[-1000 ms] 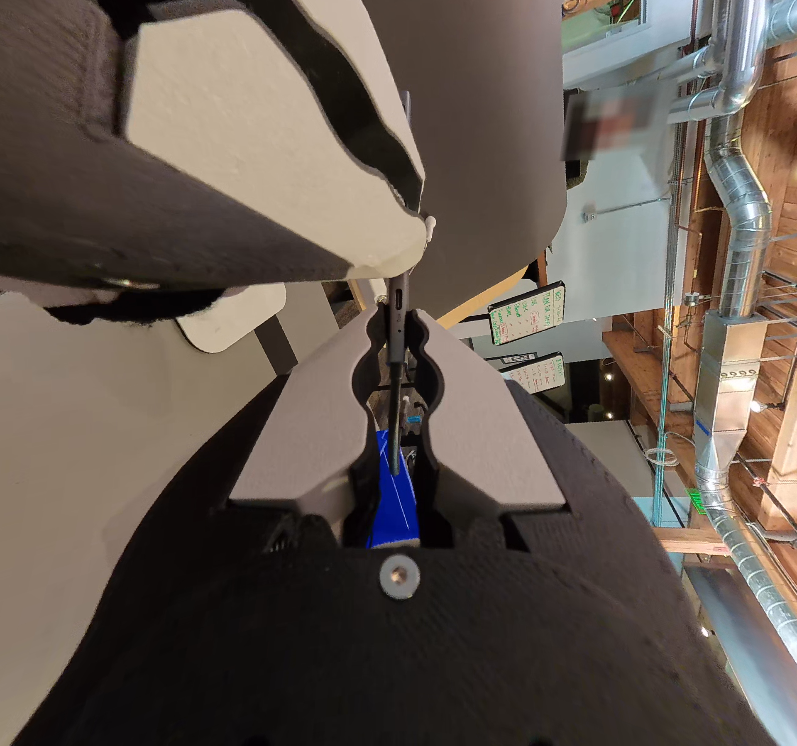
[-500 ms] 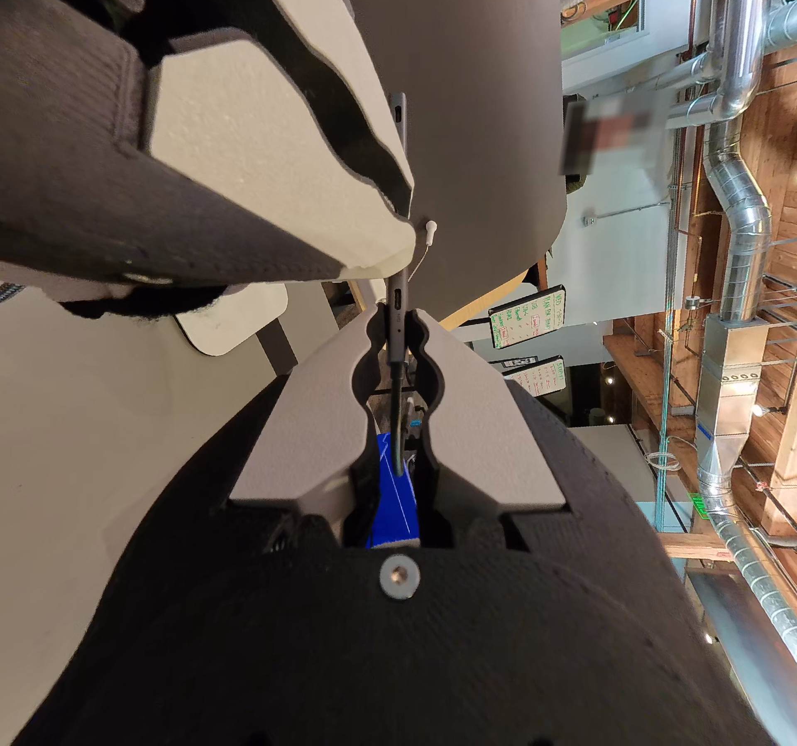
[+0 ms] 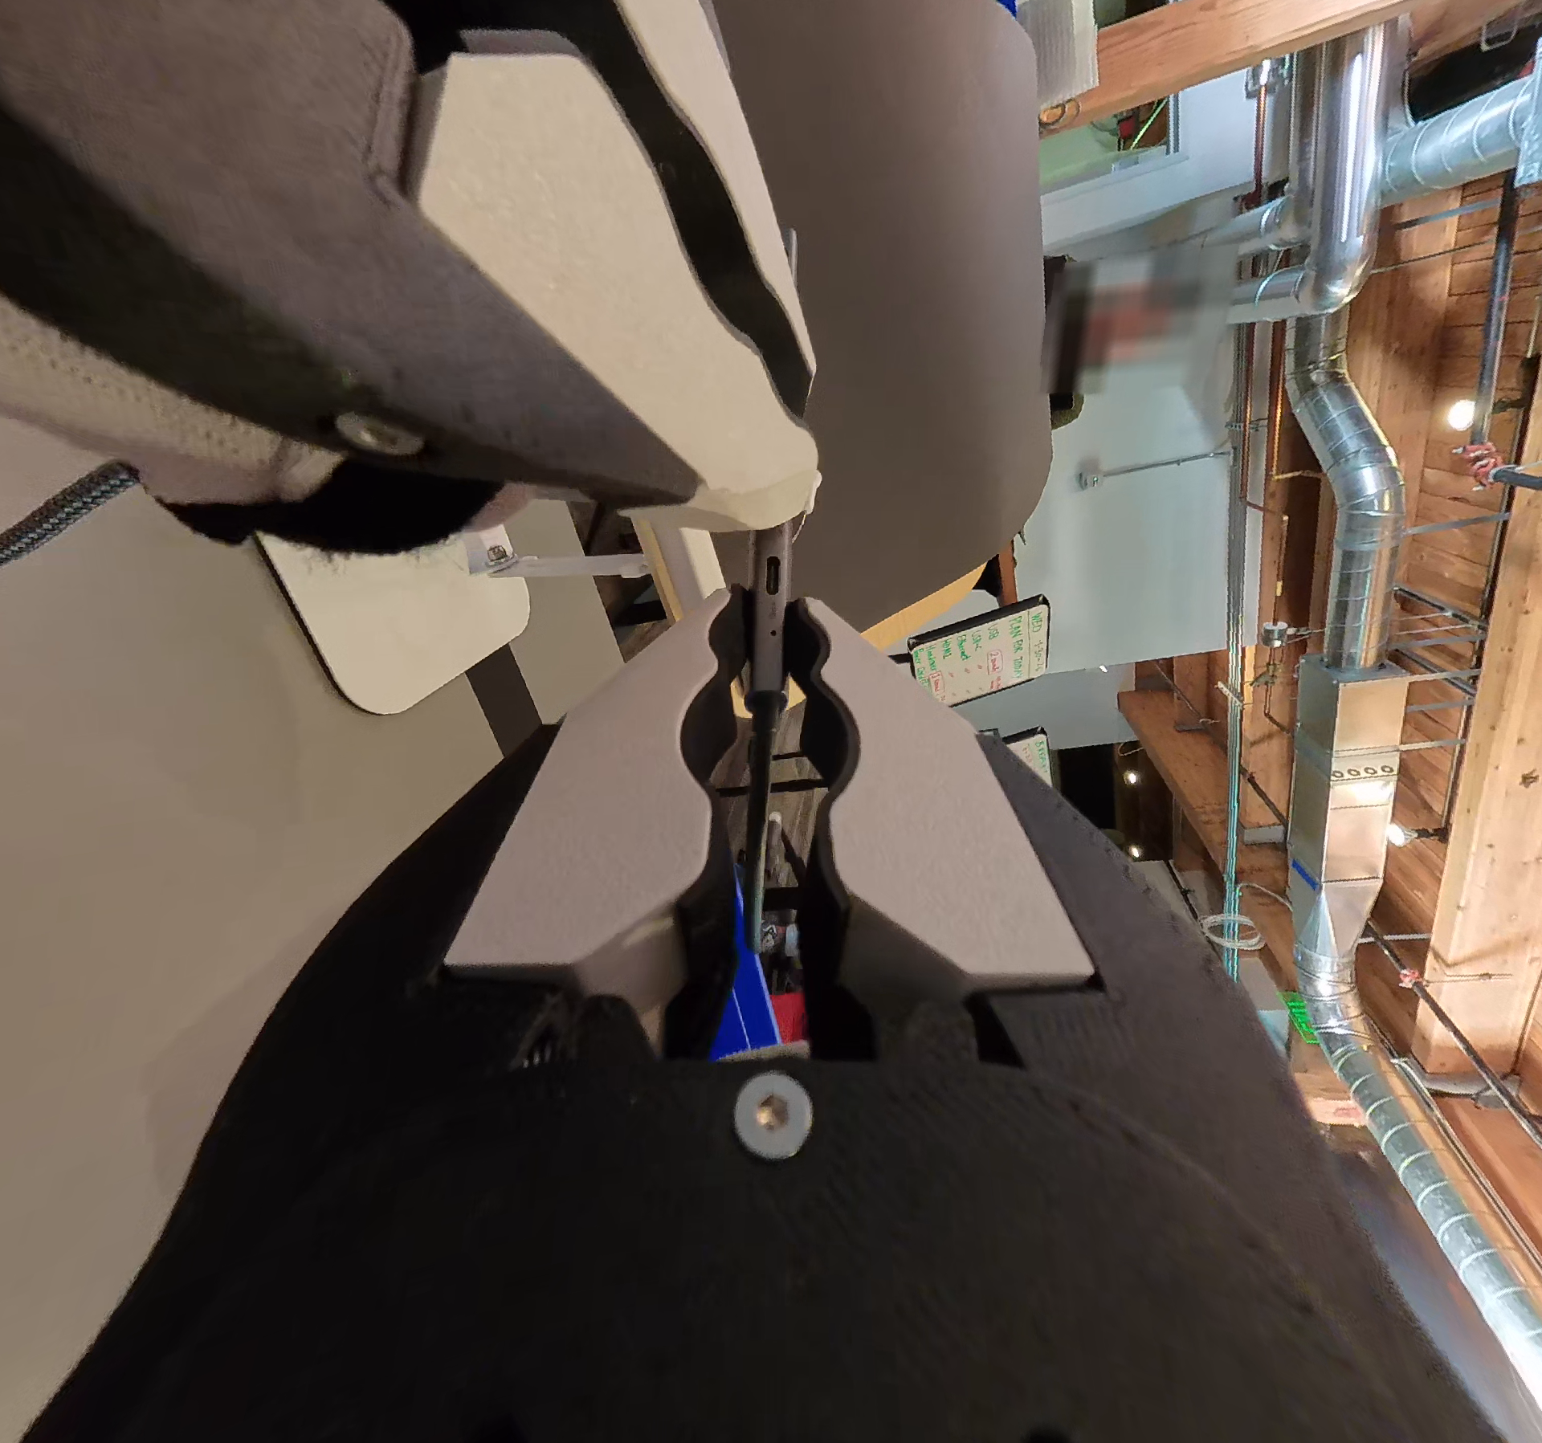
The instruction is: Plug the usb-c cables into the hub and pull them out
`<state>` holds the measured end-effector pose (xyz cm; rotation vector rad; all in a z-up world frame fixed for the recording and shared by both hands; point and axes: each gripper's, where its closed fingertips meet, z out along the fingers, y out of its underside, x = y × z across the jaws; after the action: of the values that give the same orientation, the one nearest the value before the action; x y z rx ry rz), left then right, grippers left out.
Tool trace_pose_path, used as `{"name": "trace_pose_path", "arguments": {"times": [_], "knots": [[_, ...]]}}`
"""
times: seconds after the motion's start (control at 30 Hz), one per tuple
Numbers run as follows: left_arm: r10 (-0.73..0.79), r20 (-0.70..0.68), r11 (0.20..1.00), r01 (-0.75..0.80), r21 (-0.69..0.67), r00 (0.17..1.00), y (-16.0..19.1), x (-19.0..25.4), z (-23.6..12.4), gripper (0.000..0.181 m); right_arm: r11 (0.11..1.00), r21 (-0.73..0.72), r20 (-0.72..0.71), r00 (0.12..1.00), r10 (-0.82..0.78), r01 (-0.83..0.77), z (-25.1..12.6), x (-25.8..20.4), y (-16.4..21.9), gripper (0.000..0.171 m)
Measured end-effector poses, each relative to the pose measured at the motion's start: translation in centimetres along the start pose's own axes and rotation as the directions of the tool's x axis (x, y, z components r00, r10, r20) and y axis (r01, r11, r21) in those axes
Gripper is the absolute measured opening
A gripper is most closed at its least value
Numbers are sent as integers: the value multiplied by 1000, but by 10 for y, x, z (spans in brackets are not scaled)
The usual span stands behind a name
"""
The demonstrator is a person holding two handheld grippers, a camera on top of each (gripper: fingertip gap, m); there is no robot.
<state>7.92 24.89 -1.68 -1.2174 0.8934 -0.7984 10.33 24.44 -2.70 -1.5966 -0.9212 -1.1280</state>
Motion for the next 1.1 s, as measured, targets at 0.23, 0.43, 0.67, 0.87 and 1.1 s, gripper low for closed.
{"name": "trace_pose_path", "arguments": {"times": [0.23, 0.43, 0.67, 0.87, 1.1], "knots": [[-20, -99, 1000, 20, 0, 995, -5, -2, -3, 11, 998, 56, -16, 1000, 4, -3, -3, 3, -6, 7], [-39, -163, 999, 40, 4, 986, -7, -1, -6, 11, 997, 83, -31, 999, -10, 13, -8, 5, -11, 7], [-64, -231, 998, 62, -16, 971, -8, -2, -9, 11, 993, 112, -49, 999, -17, 23, -11, 5, -18, 7], [-95, -296, 995, 88, -38, 950, -8, -3, -13, 11, 990, 141, -41, 999, -12, 18, -13, 4, -22, 7], [-89, -333, 995, 73, -61, 939, -8, -2, -17, 11, 983, 181, -39, 999, -21, 28, -18, 3, -29, 8]]}}
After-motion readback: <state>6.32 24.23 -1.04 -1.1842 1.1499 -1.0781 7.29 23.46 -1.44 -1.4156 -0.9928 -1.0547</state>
